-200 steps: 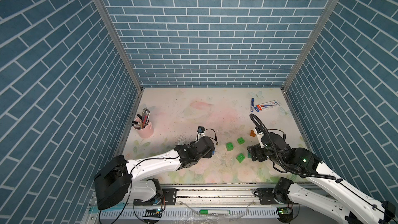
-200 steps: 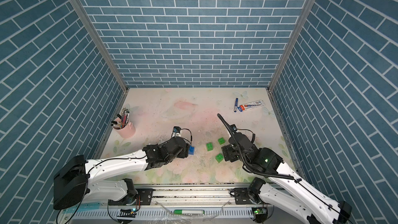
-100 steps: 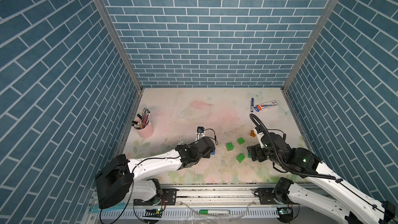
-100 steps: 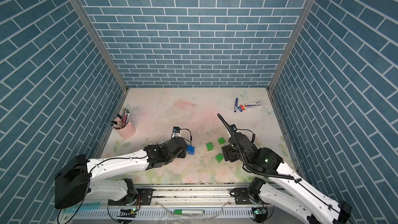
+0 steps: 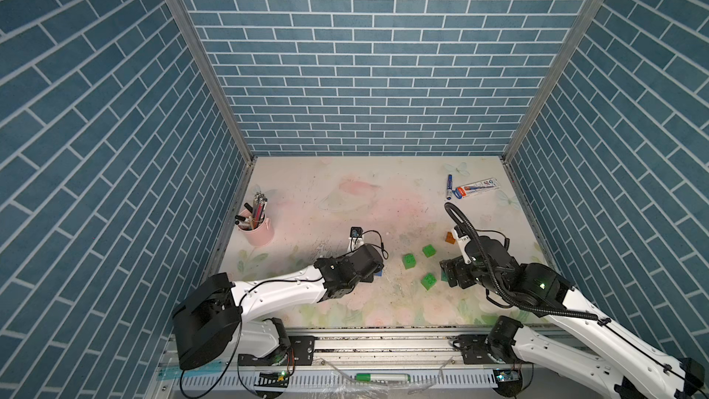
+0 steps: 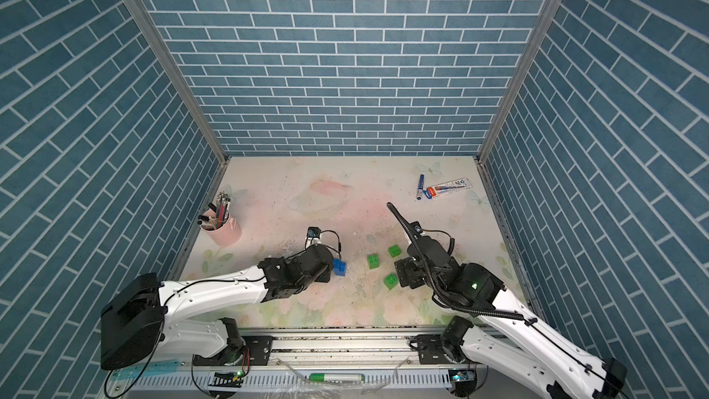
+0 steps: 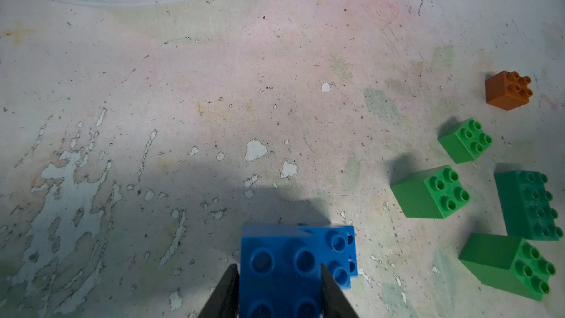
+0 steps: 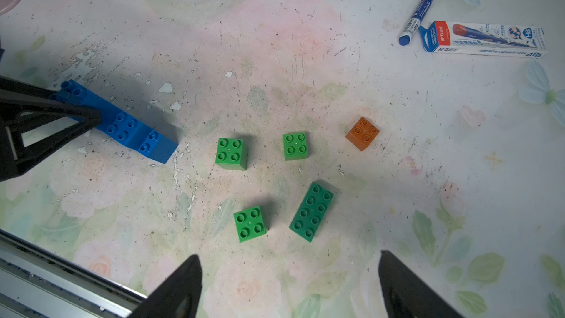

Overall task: Assemble the letter h with lego
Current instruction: Pick up the lego brick from the center of the board.

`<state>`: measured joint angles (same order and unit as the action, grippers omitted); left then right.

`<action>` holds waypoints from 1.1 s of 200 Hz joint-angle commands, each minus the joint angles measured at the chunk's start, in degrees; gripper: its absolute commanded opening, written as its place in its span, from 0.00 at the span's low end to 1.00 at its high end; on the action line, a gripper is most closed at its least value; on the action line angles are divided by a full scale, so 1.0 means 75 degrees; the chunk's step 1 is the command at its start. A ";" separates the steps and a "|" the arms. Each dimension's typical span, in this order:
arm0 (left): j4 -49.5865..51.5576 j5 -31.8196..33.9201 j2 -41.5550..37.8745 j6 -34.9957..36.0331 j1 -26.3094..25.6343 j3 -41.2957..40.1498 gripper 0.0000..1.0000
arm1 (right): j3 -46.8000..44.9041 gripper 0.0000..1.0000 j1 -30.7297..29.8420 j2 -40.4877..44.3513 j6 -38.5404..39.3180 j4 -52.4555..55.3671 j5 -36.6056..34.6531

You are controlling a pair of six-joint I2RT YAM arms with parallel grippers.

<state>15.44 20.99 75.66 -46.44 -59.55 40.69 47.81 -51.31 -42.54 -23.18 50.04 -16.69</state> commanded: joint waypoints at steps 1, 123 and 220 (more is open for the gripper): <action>0.0238 0.0154 0.0096 -0.0040 -0.0019 0.0059 0.39 | -0.0070 0.90 0.0014 0.0025 -0.0132 -0.0043 -0.0057; 0.2122 0.0085 0.0203 0.0248 0.0116 0.1200 0.00 | -0.0070 0.90 0.0017 0.0048 -0.0132 -0.0045 -0.0060; 0.6686 -0.2827 0.1521 0.2393 0.3044 0.4699 0.00 | -0.0070 0.90 0.0015 0.0117 -0.0132 -0.0072 0.0019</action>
<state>53.56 7.27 83.94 -36.40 -41.58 70.19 47.81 -51.31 -42.48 -23.18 50.02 -16.67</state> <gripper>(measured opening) 0.359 0.899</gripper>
